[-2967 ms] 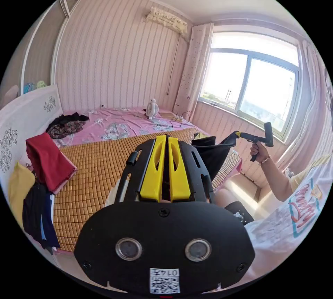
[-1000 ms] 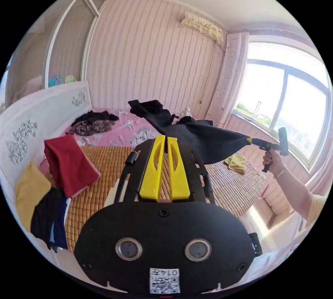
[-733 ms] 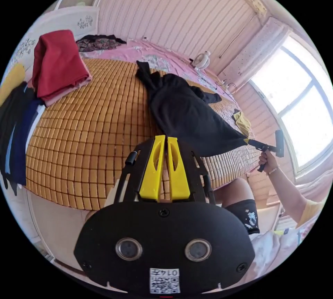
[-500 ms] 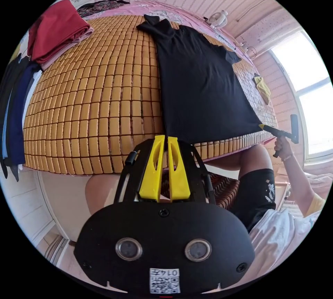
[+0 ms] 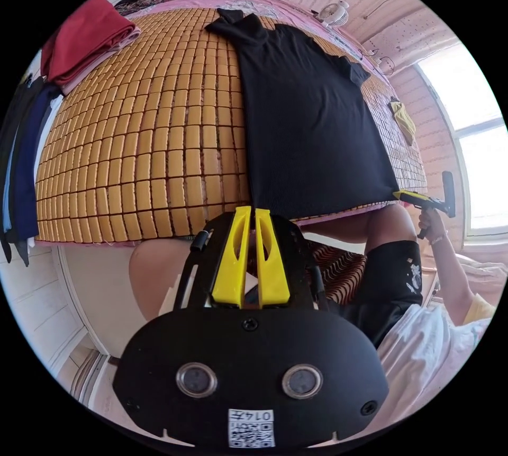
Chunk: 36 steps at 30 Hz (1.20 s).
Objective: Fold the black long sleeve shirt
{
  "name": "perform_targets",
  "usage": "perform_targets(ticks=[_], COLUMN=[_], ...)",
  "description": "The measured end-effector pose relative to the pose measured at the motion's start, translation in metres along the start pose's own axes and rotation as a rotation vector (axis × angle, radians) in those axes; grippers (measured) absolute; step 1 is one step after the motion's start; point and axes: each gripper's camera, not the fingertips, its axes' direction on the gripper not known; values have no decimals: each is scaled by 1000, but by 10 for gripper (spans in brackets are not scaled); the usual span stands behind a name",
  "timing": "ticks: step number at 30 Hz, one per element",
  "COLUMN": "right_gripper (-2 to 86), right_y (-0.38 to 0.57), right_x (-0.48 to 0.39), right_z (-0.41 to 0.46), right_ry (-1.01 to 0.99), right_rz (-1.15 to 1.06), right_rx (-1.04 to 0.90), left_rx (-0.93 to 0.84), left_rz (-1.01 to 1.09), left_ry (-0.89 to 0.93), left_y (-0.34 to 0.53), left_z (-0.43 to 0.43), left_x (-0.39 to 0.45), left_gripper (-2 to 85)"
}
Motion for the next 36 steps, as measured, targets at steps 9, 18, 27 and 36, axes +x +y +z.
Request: perform_targets(ticks=[9, 18, 27, 36], right_gripper=[42, 53, 56, 87], right_y=[2, 10, -43, -212], right_x=[2, 22, 63, 115], right_z=[0, -14, -52, -75], right_ry=[-45, -21, 70, 118], right_rz=[18, 37, 131, 271], right_rx=[-36, -2, 166, 373], left_rx=[-72, 52, 177, 112], left_rz=[83, 160, 327, 422], left_ry=[7, -87, 50, 1], left_y=[-10, -24, -142, -260], left_z=[-1, -27, 6, 100], left_x=[-15, -32, 27, 46], left_gripper=[17, 35, 33, 4])
